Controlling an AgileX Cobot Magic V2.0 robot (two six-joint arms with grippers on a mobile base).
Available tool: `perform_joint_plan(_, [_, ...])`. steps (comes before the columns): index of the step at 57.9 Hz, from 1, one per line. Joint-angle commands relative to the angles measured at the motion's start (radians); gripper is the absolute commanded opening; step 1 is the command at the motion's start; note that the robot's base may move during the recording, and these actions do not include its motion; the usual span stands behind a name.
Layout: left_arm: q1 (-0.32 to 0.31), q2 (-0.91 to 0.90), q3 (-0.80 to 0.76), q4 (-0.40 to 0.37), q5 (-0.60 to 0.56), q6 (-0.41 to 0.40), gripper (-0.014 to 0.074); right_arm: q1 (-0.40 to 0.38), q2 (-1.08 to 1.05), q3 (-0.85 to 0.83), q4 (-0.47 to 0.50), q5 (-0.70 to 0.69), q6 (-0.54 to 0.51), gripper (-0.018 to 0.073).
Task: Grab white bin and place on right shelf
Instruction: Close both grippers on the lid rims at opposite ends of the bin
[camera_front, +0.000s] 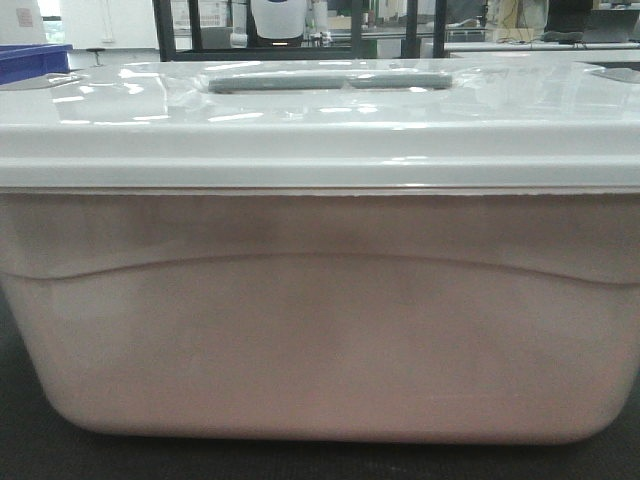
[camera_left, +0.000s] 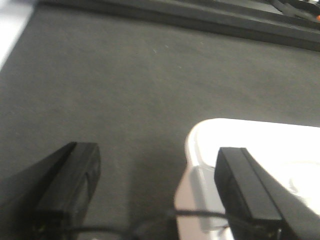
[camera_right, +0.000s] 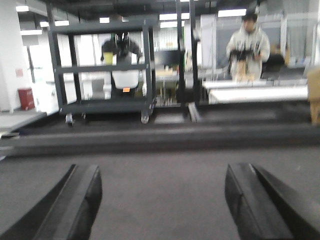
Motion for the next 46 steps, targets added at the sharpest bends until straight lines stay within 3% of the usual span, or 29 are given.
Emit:
perform_joint_plan(1, [-0.007,0.052,-0.06,-0.101,-0.017,-0.007,0.0412,-0.001,0.033,-0.074,0.081,0.01,0.001,0.0624])
perform_joint_plan(7, [-0.005,0.125,-0.102,-0.103,0.064,-0.007,0.0412,-0.001,0.083,-0.142,0.179,0.149,0.001,0.0624])
perform_joint_plan(16, [0.029,0.255,-0.171,-0.106,0.16,0.009,0.0412,-0.001,0.214,-0.285,0.208,0.366,0.001,0.0624])
perform_joint_plan(23, [0.105,0.34,-0.225,-0.164,0.25,0.11,0.0411,-0.007,0.313,-0.407,0.252,0.539,0.022,0.0624])
perform_joint_plan(31, [0.23,0.426,-0.256,-0.392,0.396,0.303,0.041,-0.049,0.407,-0.51,0.28,0.673,0.022,0.0624])
perform_joint_plan(37, [0.269,0.497,-0.256,-0.567,0.459,0.417,0.041,-0.107,0.484,-0.565,0.283,0.792,0.012,0.0624])
perform_joint_plan(41, [0.293,0.558,-0.256,-0.647,0.536,0.493,0.041,-0.156,0.549,-0.59,0.315,0.88,-0.046,0.0624])
perform_joint_plan(46, [0.312,0.638,-0.256,-0.736,0.635,0.556,0.041,-0.216,0.618,-0.592,0.437,0.956,-0.189,0.0624])
